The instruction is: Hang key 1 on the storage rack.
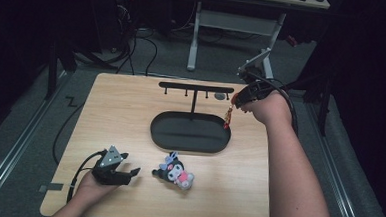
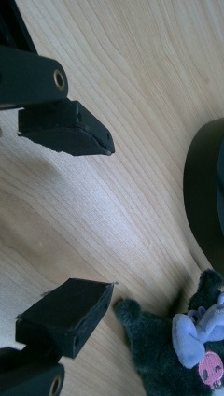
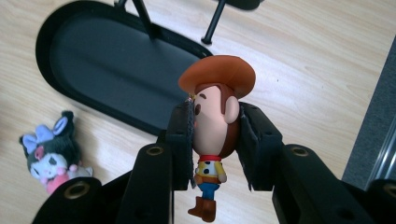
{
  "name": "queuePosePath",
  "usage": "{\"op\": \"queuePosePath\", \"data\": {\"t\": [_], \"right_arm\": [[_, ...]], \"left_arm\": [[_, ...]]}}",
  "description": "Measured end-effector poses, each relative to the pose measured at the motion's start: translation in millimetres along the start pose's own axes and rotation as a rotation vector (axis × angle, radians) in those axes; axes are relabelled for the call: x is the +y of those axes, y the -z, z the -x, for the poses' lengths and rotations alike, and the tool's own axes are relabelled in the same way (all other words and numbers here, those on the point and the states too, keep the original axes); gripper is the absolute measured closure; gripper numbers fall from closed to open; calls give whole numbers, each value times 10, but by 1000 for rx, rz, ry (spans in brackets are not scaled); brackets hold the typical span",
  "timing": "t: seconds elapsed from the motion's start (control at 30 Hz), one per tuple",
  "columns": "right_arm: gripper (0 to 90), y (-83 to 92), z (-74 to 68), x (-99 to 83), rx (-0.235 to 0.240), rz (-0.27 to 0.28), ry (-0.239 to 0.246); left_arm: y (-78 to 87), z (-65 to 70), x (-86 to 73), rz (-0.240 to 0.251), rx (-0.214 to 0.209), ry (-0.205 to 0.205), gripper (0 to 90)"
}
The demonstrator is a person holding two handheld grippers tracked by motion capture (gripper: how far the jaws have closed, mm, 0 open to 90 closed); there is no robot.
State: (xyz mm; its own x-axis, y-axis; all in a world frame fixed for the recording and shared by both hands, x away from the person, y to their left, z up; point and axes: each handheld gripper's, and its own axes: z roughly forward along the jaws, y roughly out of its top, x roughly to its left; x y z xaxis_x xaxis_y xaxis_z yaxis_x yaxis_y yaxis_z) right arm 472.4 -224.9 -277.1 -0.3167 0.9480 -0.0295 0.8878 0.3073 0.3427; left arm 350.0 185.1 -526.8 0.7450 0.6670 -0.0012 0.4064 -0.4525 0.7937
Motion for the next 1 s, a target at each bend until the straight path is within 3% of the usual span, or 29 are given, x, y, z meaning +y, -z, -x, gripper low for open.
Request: {"op": "queuePosePath", "data": {"t": [0.57, 1.0], "right_arm": [[681, -28, 9, 246, 0, 43, -9], [680, -165, 59, 215, -7, 26, -33]], "left_arm": [[38, -8, -30, 1, 4, 11, 283], [39, -10, -26, 7, 5, 8, 285]]}}
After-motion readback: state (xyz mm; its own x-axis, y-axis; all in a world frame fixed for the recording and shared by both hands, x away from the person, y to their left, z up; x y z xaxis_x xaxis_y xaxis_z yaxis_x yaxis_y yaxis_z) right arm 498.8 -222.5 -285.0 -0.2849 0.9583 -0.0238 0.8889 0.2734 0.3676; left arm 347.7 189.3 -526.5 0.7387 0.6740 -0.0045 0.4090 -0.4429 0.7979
